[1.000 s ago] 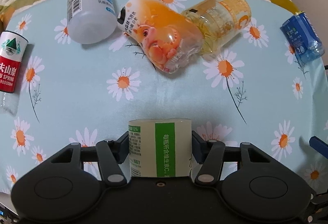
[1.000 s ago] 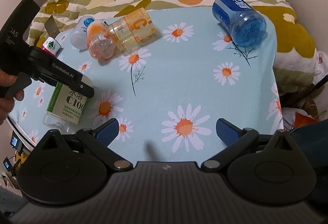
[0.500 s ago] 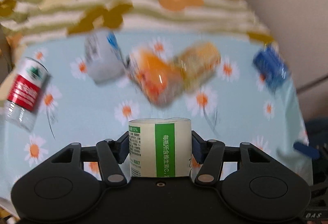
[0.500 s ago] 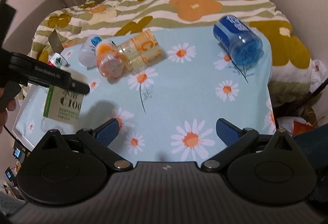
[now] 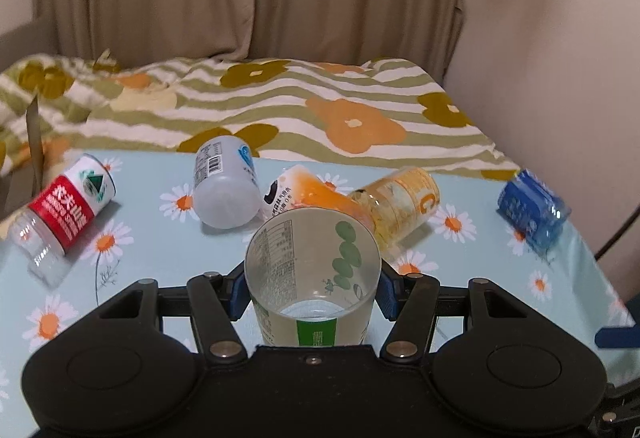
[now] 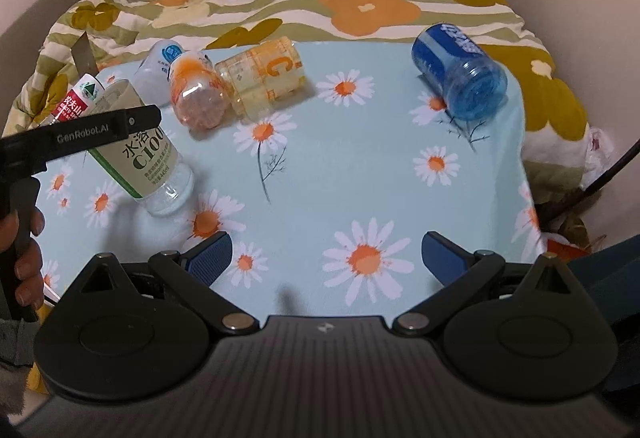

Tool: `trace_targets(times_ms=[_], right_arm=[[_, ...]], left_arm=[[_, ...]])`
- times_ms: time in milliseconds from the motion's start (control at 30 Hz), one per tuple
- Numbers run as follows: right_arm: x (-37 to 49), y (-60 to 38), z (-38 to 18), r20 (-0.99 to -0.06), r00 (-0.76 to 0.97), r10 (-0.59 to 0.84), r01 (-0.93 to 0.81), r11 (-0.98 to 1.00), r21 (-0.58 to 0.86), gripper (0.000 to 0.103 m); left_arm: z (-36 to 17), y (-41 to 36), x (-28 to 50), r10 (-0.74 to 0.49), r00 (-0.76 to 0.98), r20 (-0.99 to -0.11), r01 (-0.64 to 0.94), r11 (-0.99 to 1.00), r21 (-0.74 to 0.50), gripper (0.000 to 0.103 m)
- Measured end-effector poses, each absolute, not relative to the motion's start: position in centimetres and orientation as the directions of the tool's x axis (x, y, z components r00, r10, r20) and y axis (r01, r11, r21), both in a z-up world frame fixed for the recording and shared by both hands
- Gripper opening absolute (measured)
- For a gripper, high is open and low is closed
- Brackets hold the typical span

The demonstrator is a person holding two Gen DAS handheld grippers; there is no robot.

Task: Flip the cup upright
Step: 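Rotate the cup upright with the left gripper and lower it onto the table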

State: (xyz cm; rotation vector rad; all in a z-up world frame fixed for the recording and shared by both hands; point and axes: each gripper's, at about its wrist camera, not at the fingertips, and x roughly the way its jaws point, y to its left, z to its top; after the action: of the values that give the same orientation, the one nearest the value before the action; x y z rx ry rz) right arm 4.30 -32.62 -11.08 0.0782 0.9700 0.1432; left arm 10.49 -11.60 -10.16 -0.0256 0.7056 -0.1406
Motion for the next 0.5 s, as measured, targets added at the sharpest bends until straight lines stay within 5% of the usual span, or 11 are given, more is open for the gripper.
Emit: trace_targets(times_ms=[500], right_arm=[[3.29, -31.65, -11.43, -0.815, 0.558, 0.158, -0.079, 0.987, 0.137, 0.103]], left_arm=[[-10.76, -11.96, 9.49, -0.147, 0.74, -0.656, 0.174, 0.984, -0.024, 0.067]])
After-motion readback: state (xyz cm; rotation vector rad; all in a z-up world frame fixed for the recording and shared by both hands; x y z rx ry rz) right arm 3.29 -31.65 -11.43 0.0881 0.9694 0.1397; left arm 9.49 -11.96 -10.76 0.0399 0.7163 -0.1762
